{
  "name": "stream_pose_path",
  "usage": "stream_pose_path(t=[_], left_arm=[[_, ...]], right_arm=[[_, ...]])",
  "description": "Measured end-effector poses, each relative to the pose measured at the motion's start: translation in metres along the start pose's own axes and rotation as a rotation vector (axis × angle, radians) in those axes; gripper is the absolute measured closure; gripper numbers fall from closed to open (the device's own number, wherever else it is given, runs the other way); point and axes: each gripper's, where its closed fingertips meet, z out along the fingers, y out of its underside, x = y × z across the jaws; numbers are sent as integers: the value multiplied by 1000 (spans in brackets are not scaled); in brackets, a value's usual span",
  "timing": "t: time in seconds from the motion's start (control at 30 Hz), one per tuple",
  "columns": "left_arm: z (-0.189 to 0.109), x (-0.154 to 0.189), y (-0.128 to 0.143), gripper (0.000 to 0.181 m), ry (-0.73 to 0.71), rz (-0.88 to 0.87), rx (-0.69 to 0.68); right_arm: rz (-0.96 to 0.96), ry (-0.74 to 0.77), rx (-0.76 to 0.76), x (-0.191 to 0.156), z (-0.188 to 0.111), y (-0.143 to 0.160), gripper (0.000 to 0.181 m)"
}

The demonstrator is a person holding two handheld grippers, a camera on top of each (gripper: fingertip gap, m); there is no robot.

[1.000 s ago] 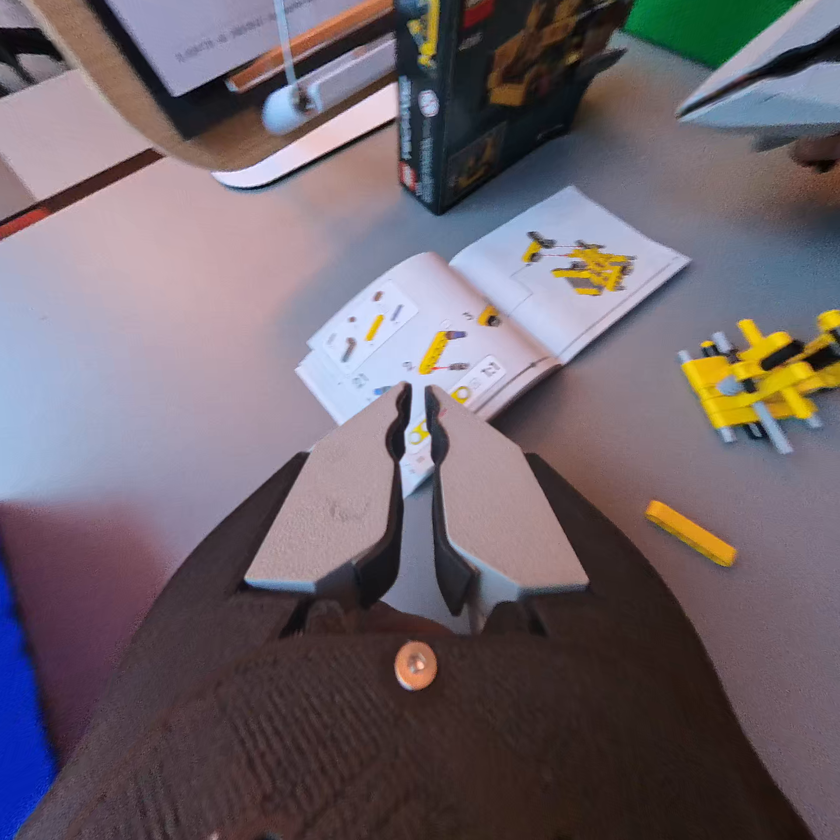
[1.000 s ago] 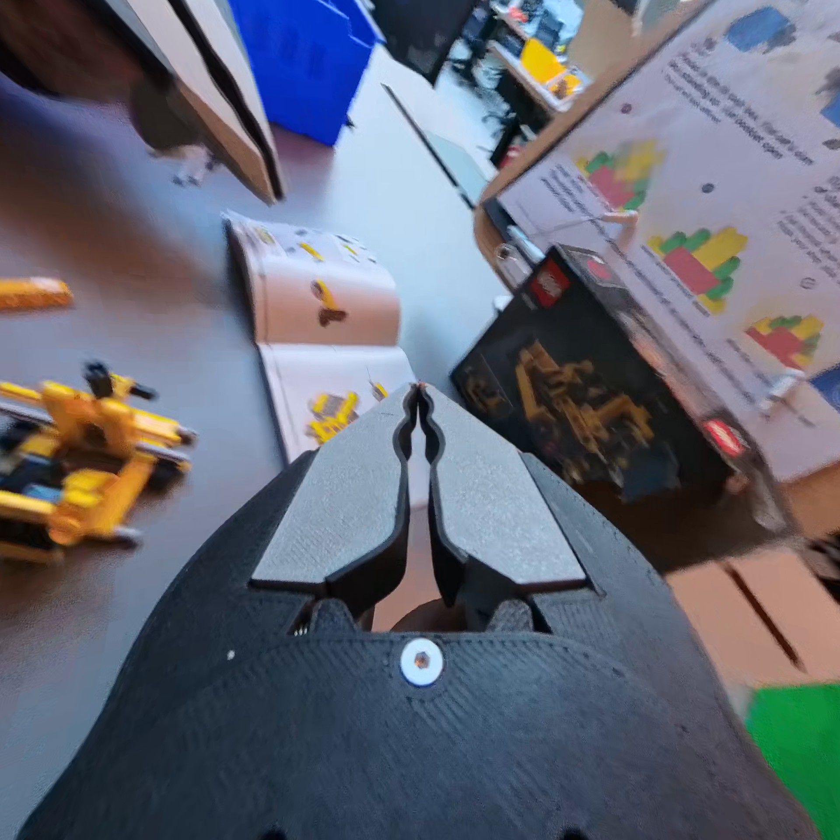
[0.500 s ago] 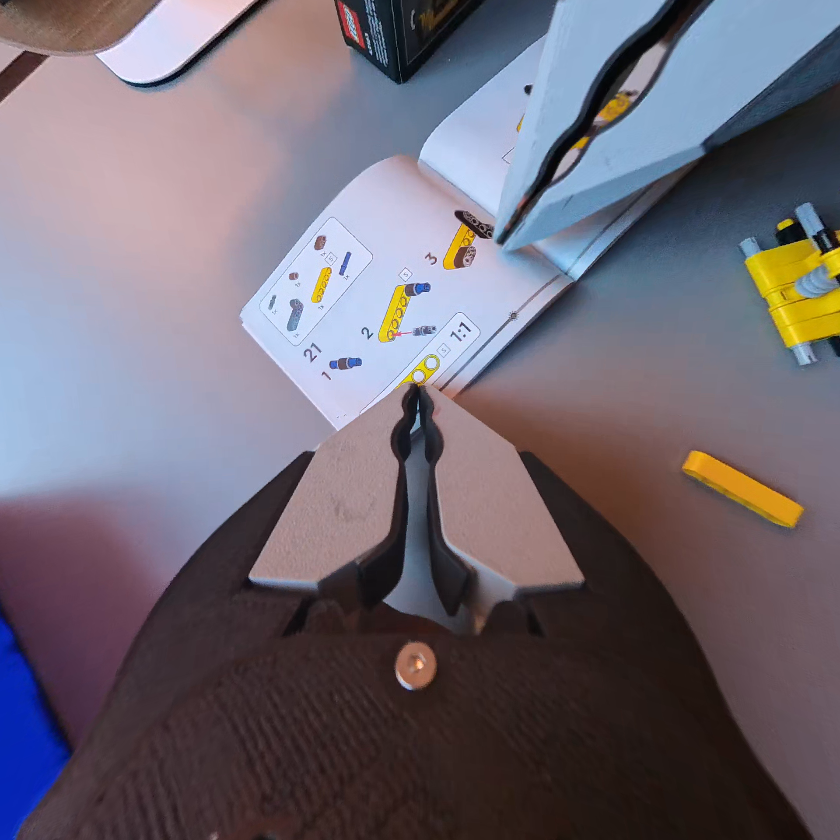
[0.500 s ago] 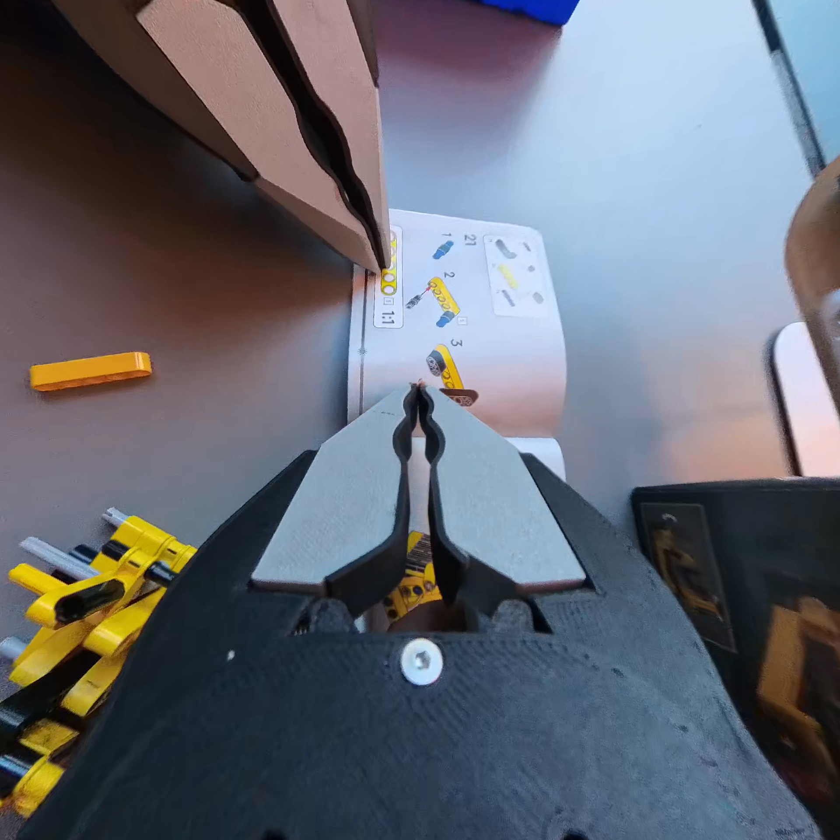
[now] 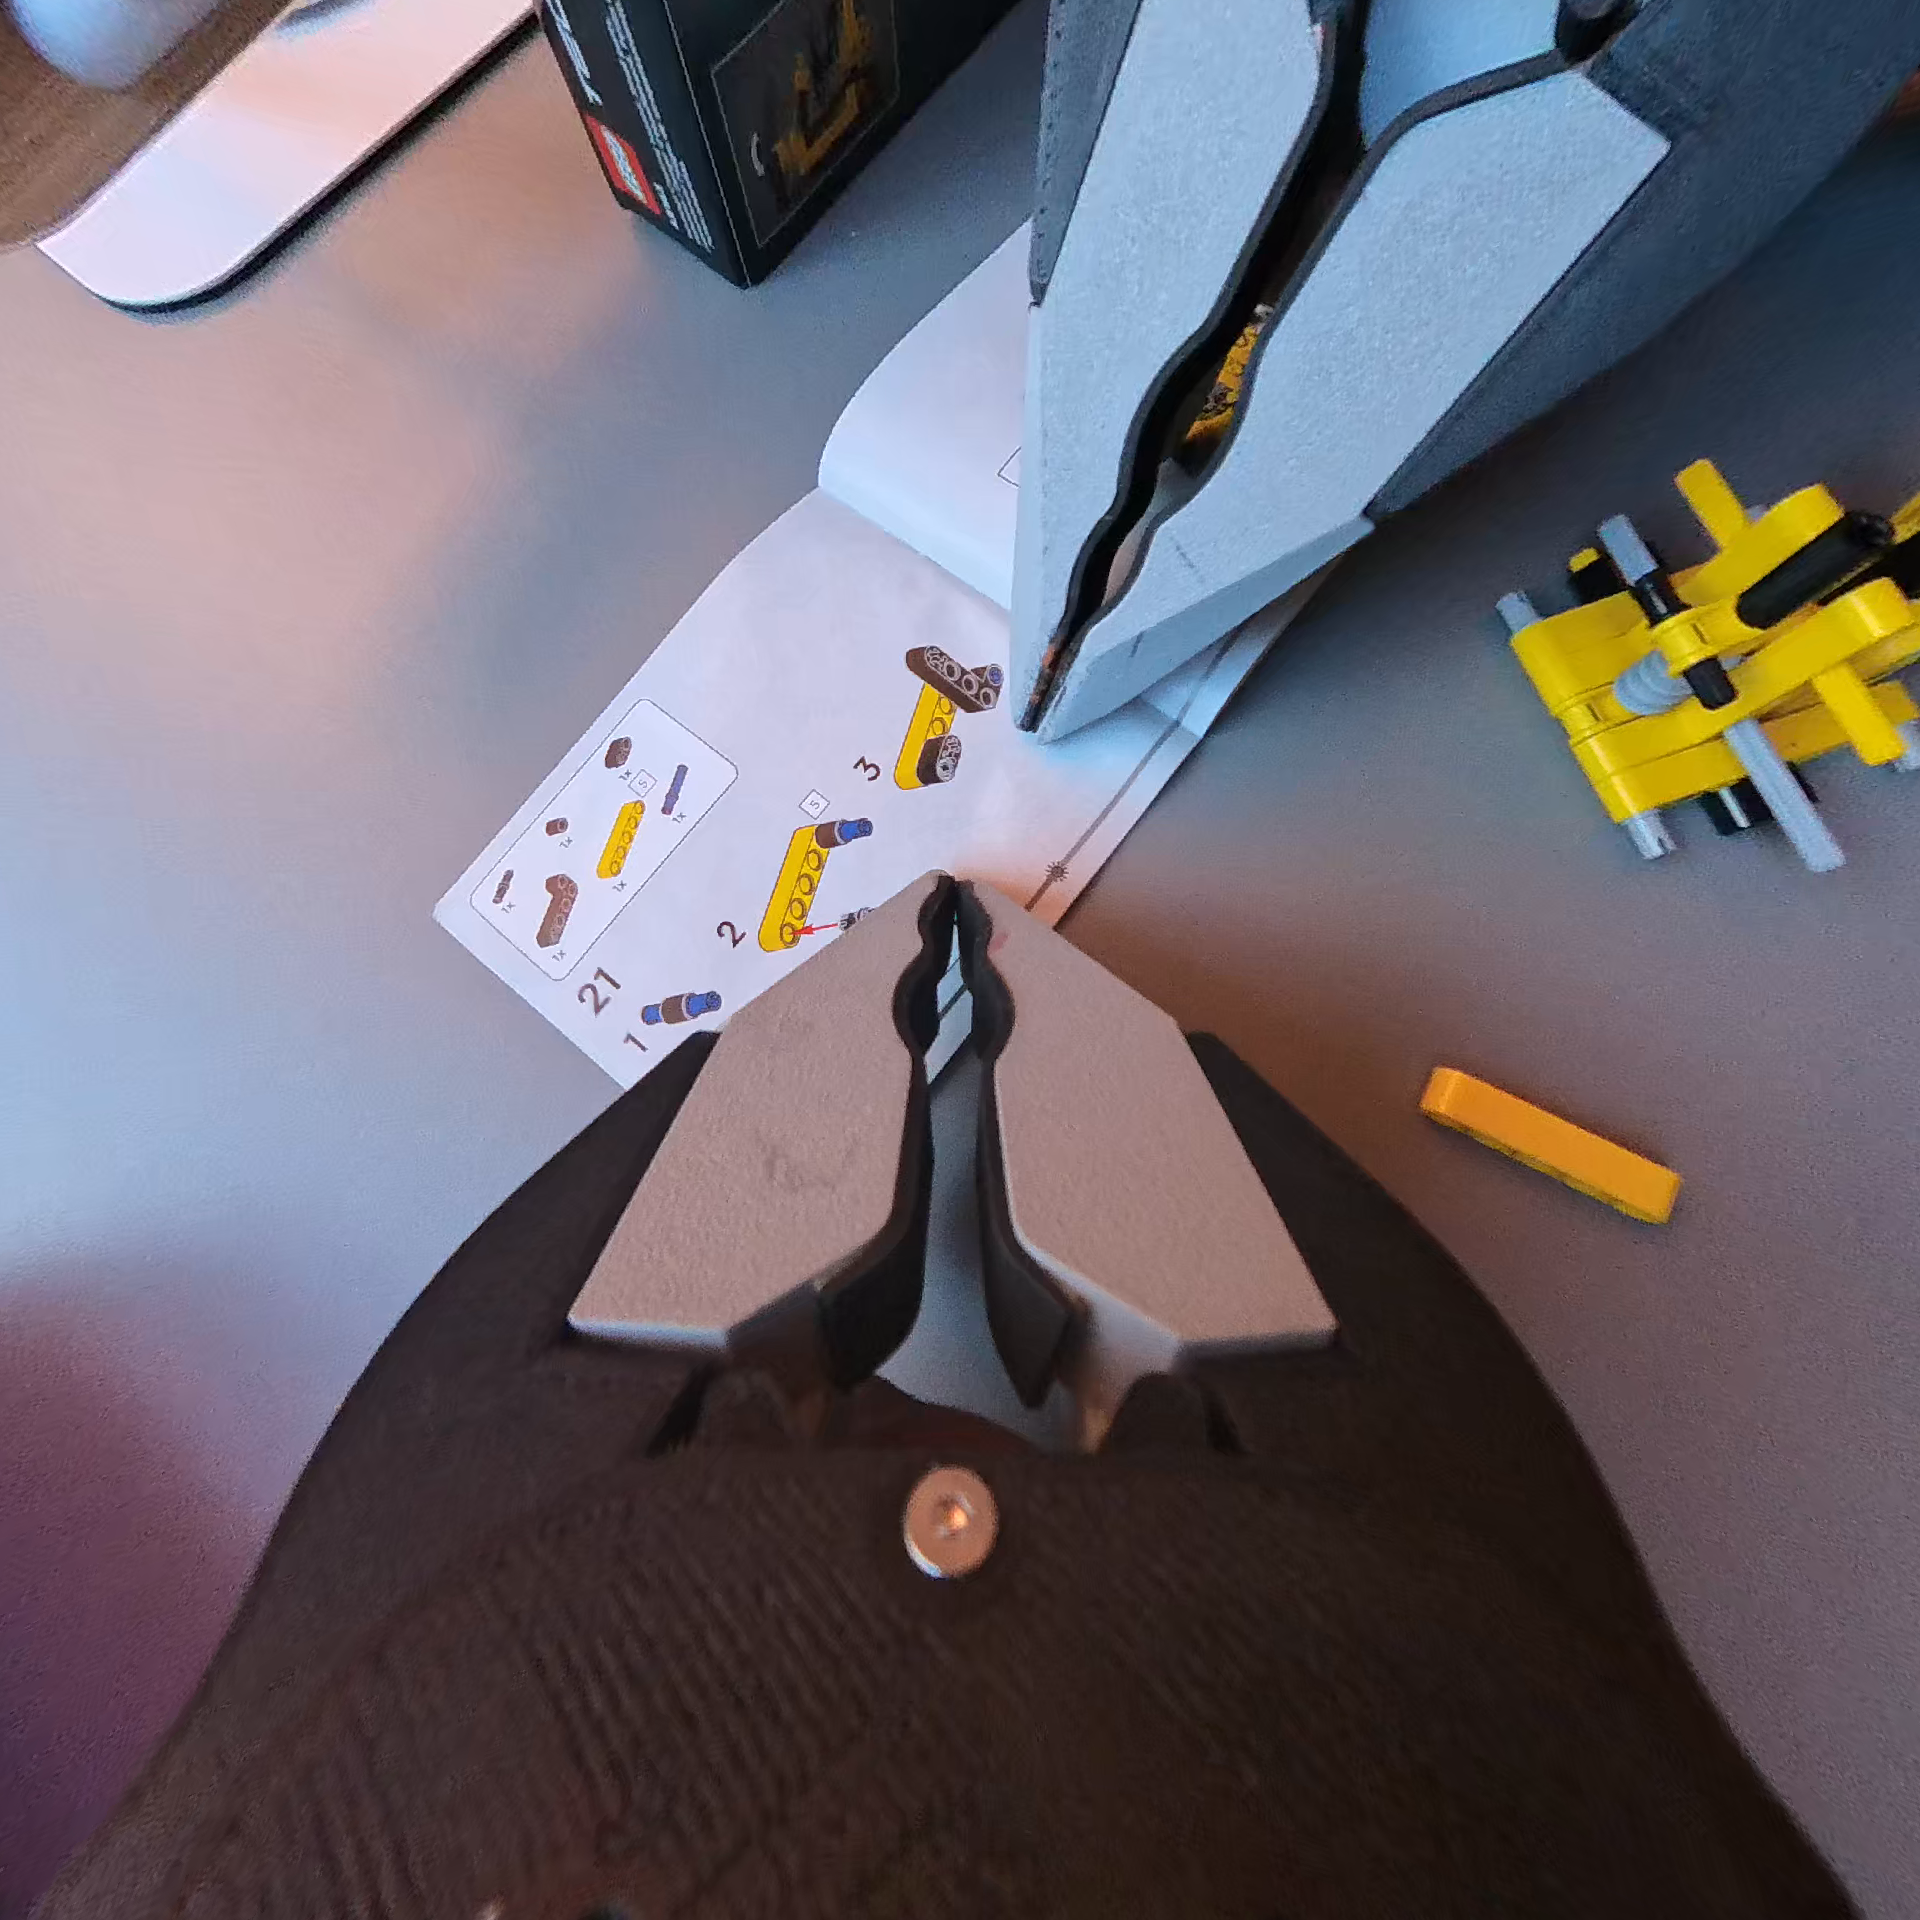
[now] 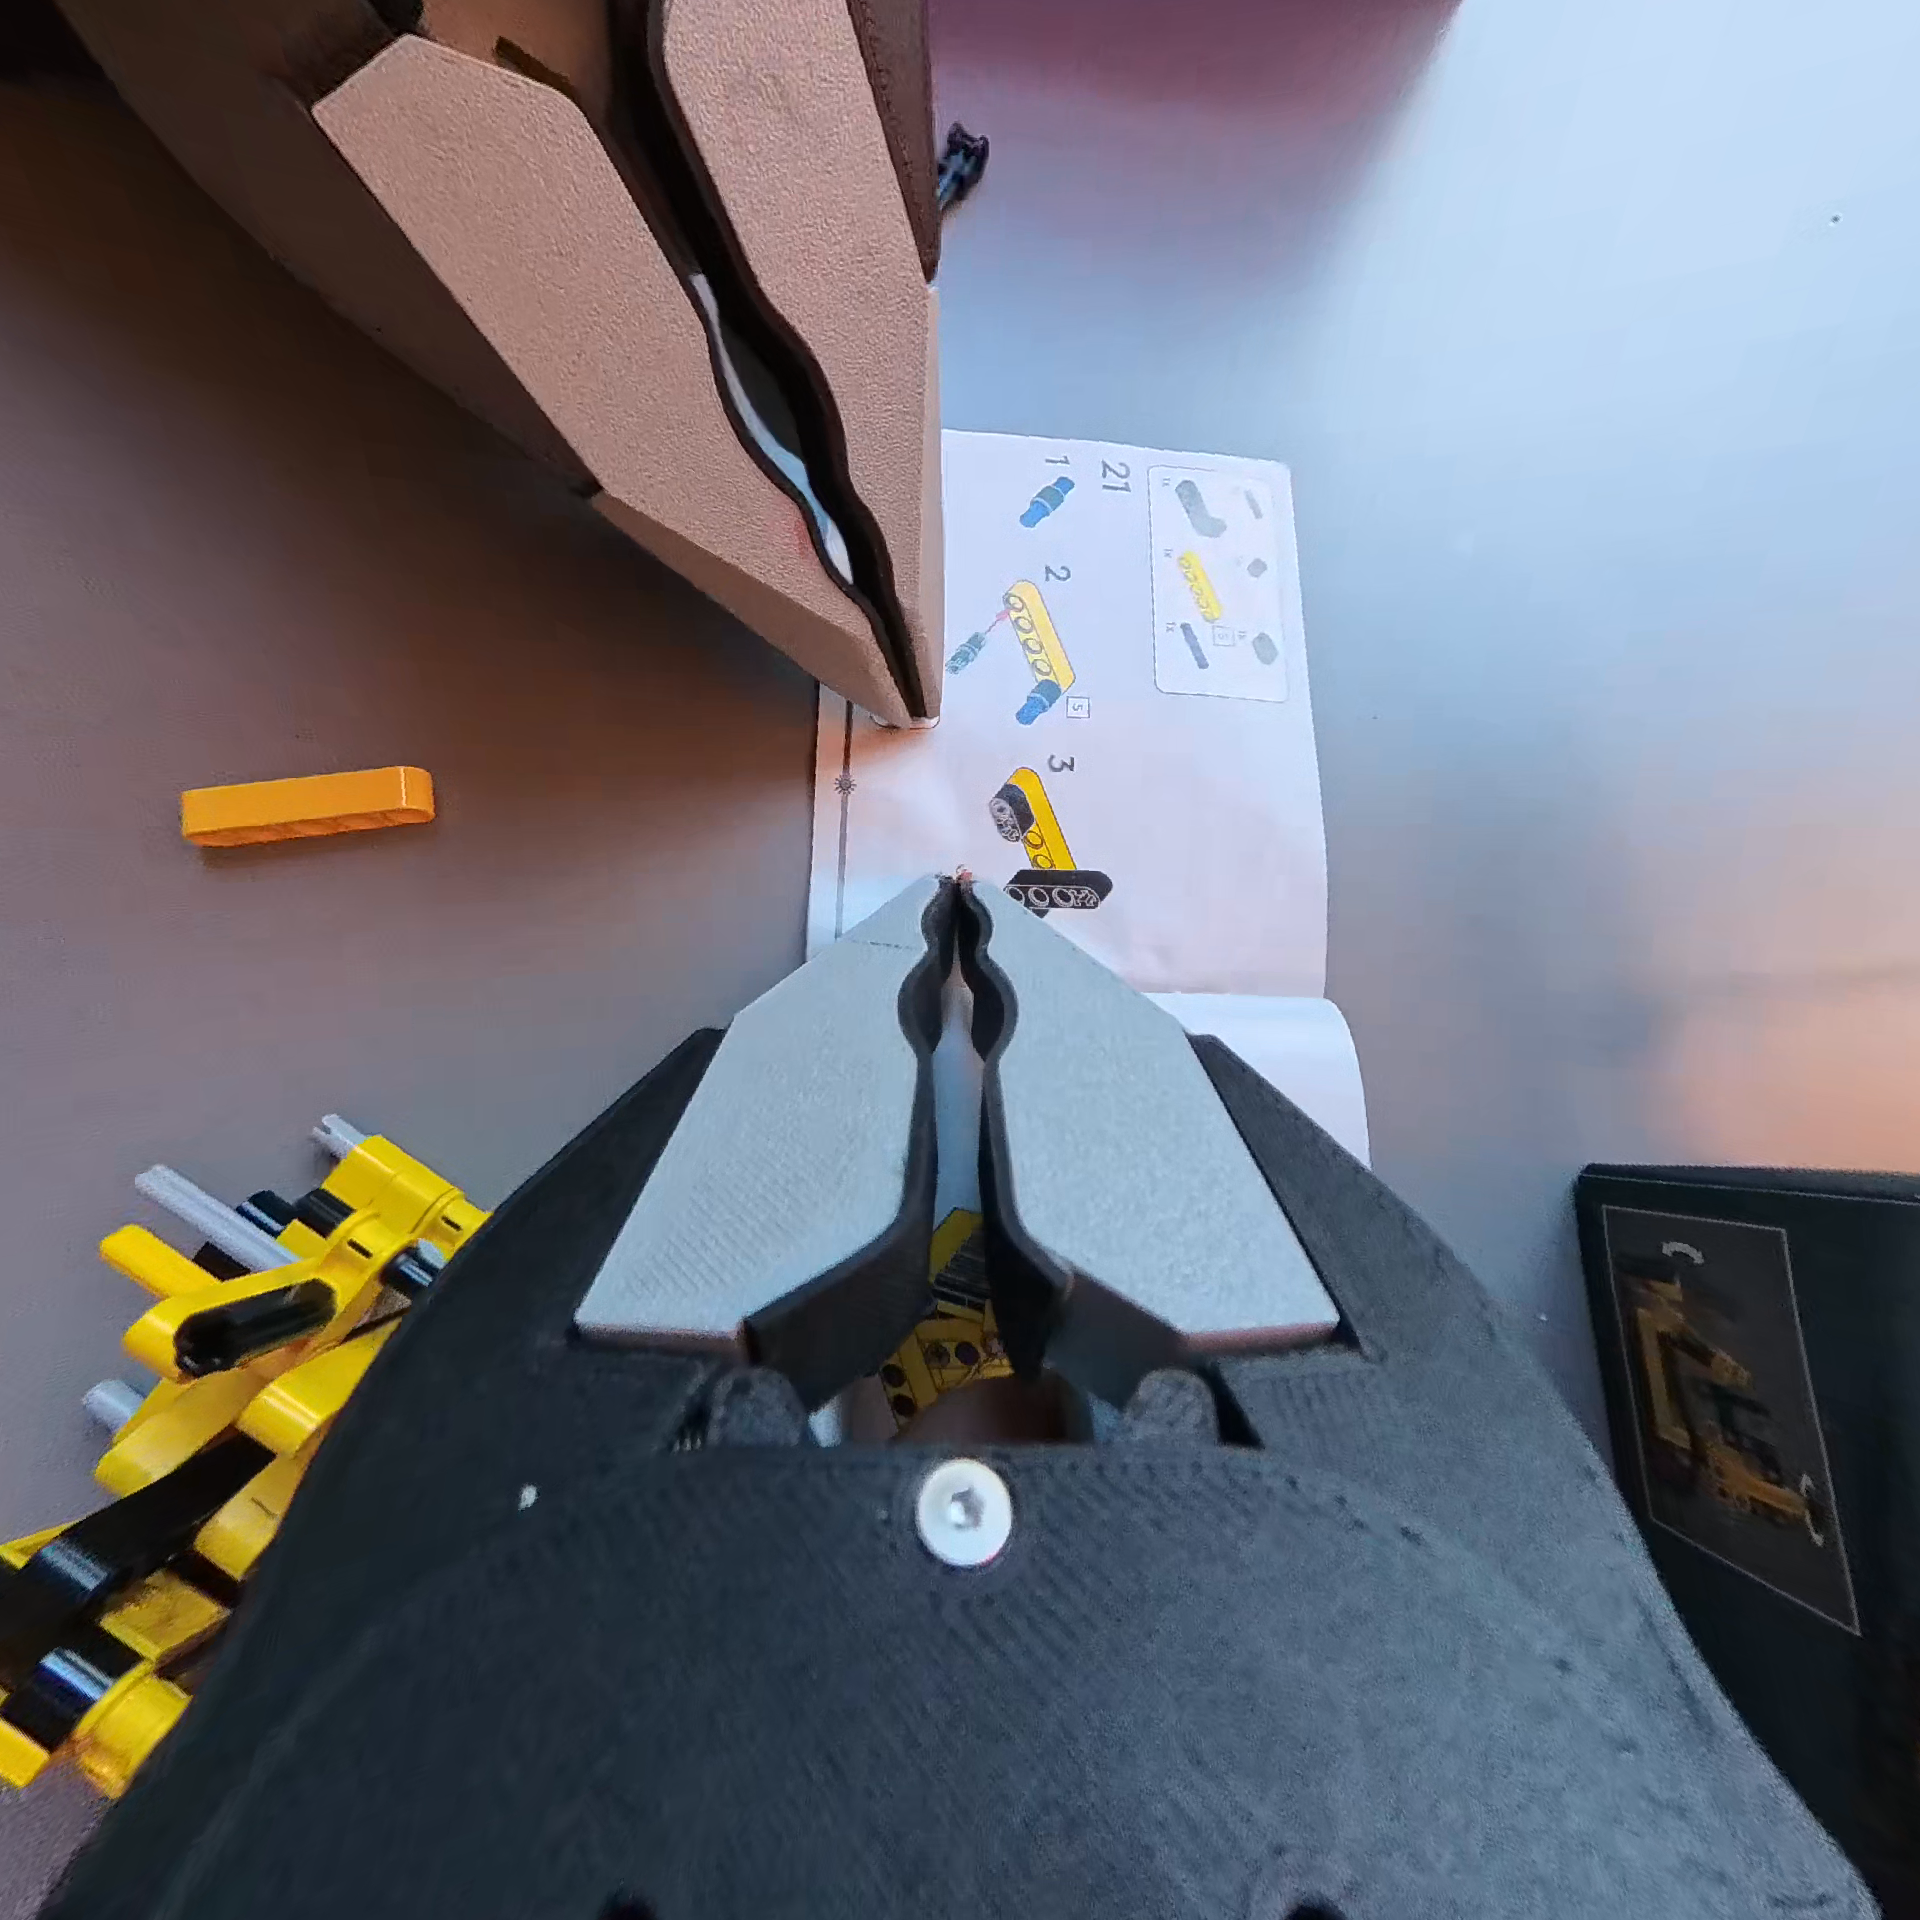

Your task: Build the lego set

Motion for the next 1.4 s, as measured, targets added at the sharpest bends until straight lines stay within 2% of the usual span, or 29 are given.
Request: stream_pose_path(t=[0.13, 0.27, 0.3, 0.4, 0.43, 0.57, 0.63, 0.7, 0.8, 0.83, 0.9, 0.93, 1.03, 1.07, 1.27, 1.4], left_arm=[[0, 0, 0, 181, -13, 34, -2], [0, 0, 0, 181, -9, 28, -1], [0, 0, 1, 181, -6, 22, -1], [0, 0, 1, 181, 2, 4, 1], [0, 0, 1, 181, 2, 1, 1], [1, 0, 0, 181, -13, 3, -2], [1, 0, 0, 181, -19, 6, -4], [1, 0, 0, 181, -19, 6, -4], [1, 0, 0, 181, -14, 6, -2], [1, 0, 0, 181, -13, 3, -1], [1, 0, 0, 181, -10, -2, 0], [1, 0, 0, 181, -9, -3, 0], [1, 0, 0, 181, -16, 11, -3], [0, 0, 0, 181, -21, 26, -6], [-8, 9, -11, 181, 47, -6, 51], [-27, 2, -24, 181, 61, -53, 138]], right_arm=[[34, 90, -5, 22, 0, 3, 181], [48, 256, -25, 53, 0, 8, 181], [37, 226, -22, 47, 0, 7, 181], [28, -10, 17, 5, -1, 0, 181], [22, -27, 19, 1, 0, 0, 181], [60, 128, 3, 30, 2, 4, 181], [2, -22, 7, 0, 0, -1, 181], [-49, -62, 17, -14, 1, -2, 181], [20, 153, -2, 29, 2, 3, 181], [32, 148, -5, 30, 1, 4, 181], [3, -31, 5, -2, -2, 2, 181], [-8, -63, 1, -10, -3, 2, 181], [39, 107, -4, 18, -9, 7, 181], [60, 121, 12, 22, -13, 8, 181], [107, 228, 197, 25, -58, -10, 181], [106, 359, 283, 19, -91, -3, 181]])
